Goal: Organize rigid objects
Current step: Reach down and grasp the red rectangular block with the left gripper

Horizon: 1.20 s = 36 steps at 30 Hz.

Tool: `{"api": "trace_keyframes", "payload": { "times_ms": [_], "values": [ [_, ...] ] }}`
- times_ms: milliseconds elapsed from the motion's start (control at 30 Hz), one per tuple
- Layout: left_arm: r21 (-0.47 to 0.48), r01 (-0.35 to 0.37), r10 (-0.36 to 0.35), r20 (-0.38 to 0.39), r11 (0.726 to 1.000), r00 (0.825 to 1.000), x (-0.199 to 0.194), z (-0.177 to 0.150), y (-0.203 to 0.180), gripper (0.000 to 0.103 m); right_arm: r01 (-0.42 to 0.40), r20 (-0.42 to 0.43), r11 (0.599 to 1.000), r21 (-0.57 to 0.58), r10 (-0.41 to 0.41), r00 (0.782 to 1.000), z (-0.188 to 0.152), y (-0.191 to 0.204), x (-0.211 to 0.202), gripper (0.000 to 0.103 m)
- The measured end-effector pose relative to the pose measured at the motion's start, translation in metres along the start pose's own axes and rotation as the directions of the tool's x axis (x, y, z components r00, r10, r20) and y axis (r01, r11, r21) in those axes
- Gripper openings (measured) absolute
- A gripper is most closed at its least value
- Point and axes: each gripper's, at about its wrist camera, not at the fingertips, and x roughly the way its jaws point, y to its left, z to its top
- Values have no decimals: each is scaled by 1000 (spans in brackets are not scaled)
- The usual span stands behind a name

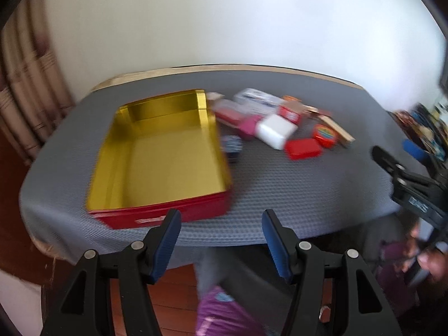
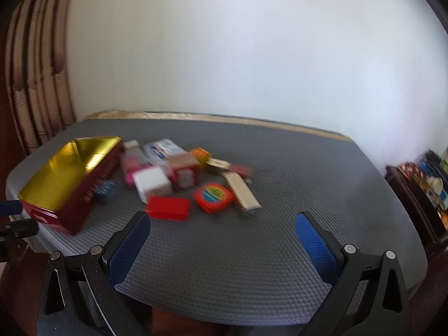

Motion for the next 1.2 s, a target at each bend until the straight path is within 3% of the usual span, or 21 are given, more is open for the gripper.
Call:
{"api": "trace_keyframes", "payload": {
  "times_ms": [200, 267, 333, 433, 567, 700, 800, 900, 967, 1200],
  "values": [
    [80, 110, -107, -40, 991, 993, 24, 27, -44, 61, 23, -37, 996, 88, -20, 999, -2, -36, 10, 103],
    [46, 133, -130, -53, 990, 990, 33, 37, -44, 61, 19, -38, 995, 101, -15, 999, -3, -44, 11, 103],
    [-14, 197, -198, -94, 980, 976, 45, 44, -37, 61, 17, -40, 995, 99, -13, 999, -4, -47, 11, 103],
    [-54, 235, -241, -136, 970, 961, 64, 53, -37, 61, 4, -63, 995, 96, 2, 998, -7, -50, 20, 103],
    [51, 255, -245, -149, 966, 958, 73, 65, -60, 61, -24, -120, 994, 103, 37, 992, -11, -55, 35, 103],
    [221, 315, -277, -184, 923, 943, 86, 77, -88, 61, -20, -146, 991, 129, 39, 989, -12, -66, 43, 103],
    [317, 436, -353, -287, 842, 890, 101, 84, -105, 61, -11, -162, 987, 158, 37, 986, -13, -77, 47, 103],
    [400, 391, -284, -302, 829, 910, 118, 94, -116, 61, -1, -182, 981, 192, 37, 983, -14, -88, 52, 103],
    [421, 405, -274, -337, 812, 901, 129, 102, -120, 61, 2, -193, 978, 210, 39, 980, -15, -95, 54, 103],
    [540, 392, -211, -366, 745, 906, 147, 113, -136, 61, -1, -227, 959, 283, 68, 972, -19, -116, 64, 103]
  ]
}}
